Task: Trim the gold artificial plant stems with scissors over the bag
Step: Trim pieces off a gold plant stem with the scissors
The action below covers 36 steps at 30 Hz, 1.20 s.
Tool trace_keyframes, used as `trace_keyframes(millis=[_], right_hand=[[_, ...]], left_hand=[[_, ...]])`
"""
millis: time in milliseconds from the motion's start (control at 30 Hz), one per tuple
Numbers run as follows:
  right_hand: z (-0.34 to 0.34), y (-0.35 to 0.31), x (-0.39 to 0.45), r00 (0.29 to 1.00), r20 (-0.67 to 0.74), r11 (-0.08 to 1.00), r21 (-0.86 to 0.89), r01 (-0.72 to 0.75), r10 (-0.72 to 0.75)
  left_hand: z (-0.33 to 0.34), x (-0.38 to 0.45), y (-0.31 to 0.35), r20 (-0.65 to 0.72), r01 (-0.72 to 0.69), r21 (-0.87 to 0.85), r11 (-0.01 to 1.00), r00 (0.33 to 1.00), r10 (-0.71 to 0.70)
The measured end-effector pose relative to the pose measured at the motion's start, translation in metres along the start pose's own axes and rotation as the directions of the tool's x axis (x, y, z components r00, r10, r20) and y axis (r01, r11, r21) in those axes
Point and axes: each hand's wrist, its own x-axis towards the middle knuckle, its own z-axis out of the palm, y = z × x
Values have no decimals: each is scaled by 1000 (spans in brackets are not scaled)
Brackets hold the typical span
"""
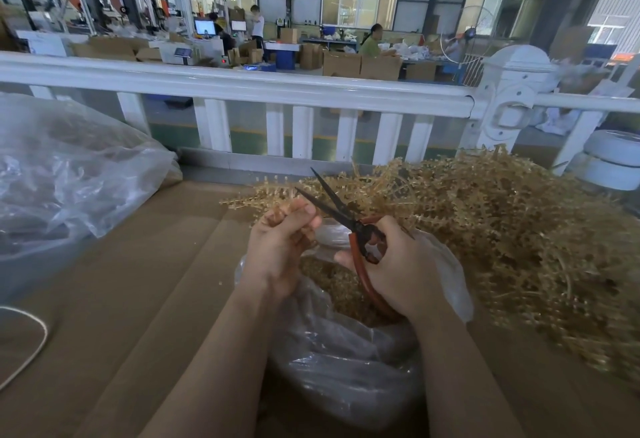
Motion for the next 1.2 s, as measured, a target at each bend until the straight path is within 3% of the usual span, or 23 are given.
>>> trace_keyframes(millis=[100,200,300,467,600,667,767,967,1200], right_hand=[[0,-2,-3,1000,7,1000,-27,3,-3],[1,-3,-4,992,-100,989,-134,69,-83],[4,-2,-3,999,-19,999,-32,26,-26],[3,-5,-3,1000,-25,998,-63,15,-17],[-5,-17,-8,962,-235,967,-241,78,-136],[-4,-15,-8,959,-240,973,-208,101,-151],[3,-5,-4,993,-99,995,-83,63,-71],[15,8,-2,976,-176,991,12,133,-129],[20,12,-1,981,-148,991,27,130,-125]], left_hand=[[1,-1,-1,30,-17,6,1000,999,17],[1,-2,-2,39,-13,12,1000,999,12],[1,-1,-2,39,-1,4,1000,999,0],[1,-1,-2,53,6,-7,1000,999,-5],[4,-3,1,65,6,-17,1000,998,-5],[4,-4,1,66,11,-27,1000,998,-9],[6,-5,1,62,27,-37,999,998,-24],[6,-4,2,53,68,-58,996,996,-65],[5,-3,3,58,68,-74,995,996,-63]])
